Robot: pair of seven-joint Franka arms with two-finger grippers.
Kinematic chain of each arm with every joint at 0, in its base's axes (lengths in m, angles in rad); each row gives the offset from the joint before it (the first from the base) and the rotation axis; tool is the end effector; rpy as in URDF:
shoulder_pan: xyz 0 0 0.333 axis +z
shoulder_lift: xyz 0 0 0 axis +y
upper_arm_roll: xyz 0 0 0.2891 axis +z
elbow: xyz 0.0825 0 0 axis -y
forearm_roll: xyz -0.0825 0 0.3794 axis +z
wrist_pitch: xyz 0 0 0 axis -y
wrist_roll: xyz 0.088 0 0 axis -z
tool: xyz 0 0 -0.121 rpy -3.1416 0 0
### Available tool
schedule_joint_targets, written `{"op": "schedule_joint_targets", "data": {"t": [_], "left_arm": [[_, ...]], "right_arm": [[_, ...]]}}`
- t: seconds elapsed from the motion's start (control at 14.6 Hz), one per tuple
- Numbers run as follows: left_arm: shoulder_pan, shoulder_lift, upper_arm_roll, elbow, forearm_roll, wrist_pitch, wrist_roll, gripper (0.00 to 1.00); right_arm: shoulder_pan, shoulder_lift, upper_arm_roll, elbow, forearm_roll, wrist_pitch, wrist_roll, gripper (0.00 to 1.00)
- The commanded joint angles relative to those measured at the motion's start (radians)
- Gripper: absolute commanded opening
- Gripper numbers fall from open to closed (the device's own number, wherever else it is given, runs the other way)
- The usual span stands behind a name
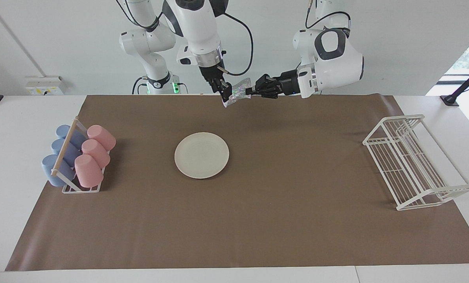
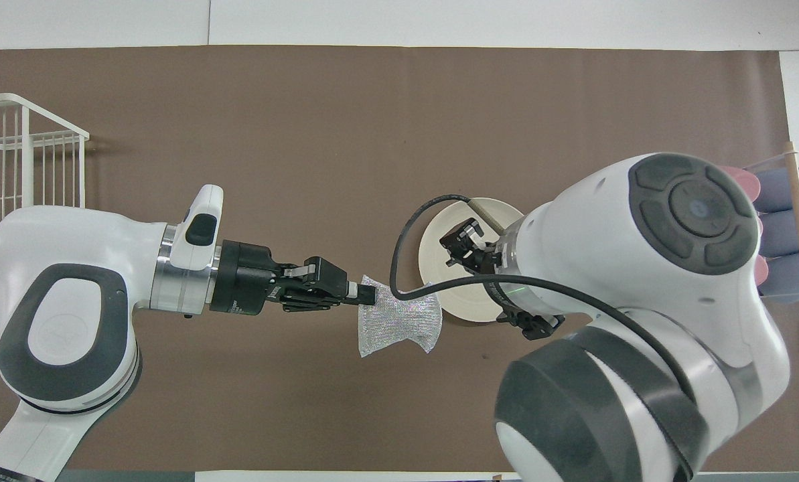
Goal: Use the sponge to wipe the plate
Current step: 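Lower the plate onto the table and open the right gripper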
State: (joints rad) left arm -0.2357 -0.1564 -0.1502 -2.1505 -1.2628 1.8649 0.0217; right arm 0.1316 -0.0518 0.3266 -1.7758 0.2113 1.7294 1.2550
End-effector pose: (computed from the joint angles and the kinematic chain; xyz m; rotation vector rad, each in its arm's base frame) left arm 0.4431 -0.2755 0.4739 2.0027 0.0967 -0.3527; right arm 0.4772 0.2635 0.5295 -2.7505 1.2125 0.2159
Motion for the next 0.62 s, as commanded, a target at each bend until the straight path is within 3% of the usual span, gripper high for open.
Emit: {"op": "schedule_joint_targets", "data": {"t": [0.0,0.21,0.55], "left_arm": [[-0.002,-0.031,0.008,-0.026,-0.004,0.016,-0.035,0.0],[-0.005,-0.025,0.006,-0.013,0.121,0.063,-0.118,0.0],[-0.02,-0.011,-0.02,0.043,0.416,0.12,-0.327,0.0]], "right_arm": [[-0.116,-0.017,0.009,-0.002,-0.018,-0.014,-0.248,1.0],[-0.234,-0.017,0.008,-0.002,-0.018,-0.042,-0.562,1.0],[-0.306,-0.016,0.006,-0.004,-0.018,-0.042,-0.842,1.0]]}}
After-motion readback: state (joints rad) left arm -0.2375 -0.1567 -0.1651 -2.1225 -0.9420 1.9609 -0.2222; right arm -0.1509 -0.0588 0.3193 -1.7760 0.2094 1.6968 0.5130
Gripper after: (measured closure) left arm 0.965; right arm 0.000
